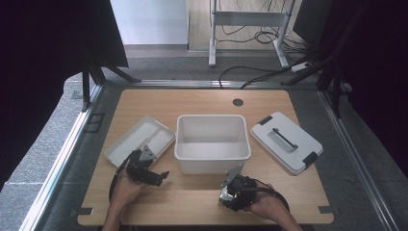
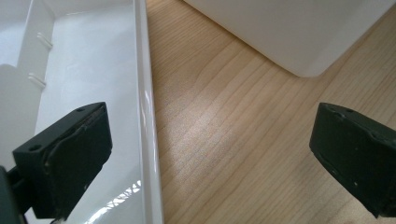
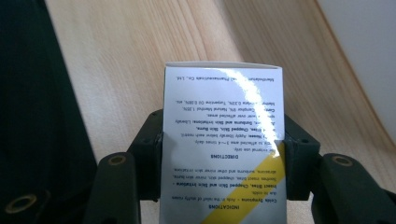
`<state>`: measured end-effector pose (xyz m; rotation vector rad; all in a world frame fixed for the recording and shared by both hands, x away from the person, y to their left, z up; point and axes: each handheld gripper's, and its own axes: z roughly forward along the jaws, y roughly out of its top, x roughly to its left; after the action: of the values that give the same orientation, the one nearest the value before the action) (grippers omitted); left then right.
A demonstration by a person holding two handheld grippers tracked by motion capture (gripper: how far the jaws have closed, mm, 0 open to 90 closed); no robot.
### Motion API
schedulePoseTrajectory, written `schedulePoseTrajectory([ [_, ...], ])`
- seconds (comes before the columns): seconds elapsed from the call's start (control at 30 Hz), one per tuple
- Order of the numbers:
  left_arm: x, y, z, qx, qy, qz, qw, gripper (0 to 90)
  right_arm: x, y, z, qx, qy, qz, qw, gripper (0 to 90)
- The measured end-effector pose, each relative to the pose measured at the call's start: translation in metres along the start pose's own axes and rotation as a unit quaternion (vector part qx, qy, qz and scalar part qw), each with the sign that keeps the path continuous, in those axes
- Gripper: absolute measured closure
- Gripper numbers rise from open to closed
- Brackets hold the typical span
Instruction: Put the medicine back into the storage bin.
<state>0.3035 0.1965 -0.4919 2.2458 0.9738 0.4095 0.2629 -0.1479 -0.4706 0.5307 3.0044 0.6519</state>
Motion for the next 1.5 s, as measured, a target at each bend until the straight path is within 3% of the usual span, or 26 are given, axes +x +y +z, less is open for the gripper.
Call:
schedulePoseTrajectory([
  [0.37,-0.001,0.001,0.0,-0.002,-0.005,0.001,1.0,0.0,-0.003,0.01,-0.028,-0.021,0.01,-0.017,0.9996,45.2],
  [0.67,0.0,0.001,-0.001,-0.003,-0.005,0.001,1.0,0.0,-0.006,0.029,-0.057,-0.032,0.019,-0.035,0.9987,45.3],
  [1.0,-0.002,0.002,0.001,-0.002,-0.007,0.003,1.0,0.0,-0.013,0.047,-0.086,-0.044,0.026,-0.036,0.998,45.3],
  [1.37,-0.002,0.002,0.001,-0.003,-0.007,0.003,1.0,0.0,-0.024,0.07,-0.114,-0.051,0.013,-0.037,0.9979,45.3],
  [1.5,-0.001,0.002,0.001,-0.001,-0.008,0.003,1.0,0.0,-0.033,0.081,-0.127,-0.06,-0.002,-0.034,0.9976,45.3],
])
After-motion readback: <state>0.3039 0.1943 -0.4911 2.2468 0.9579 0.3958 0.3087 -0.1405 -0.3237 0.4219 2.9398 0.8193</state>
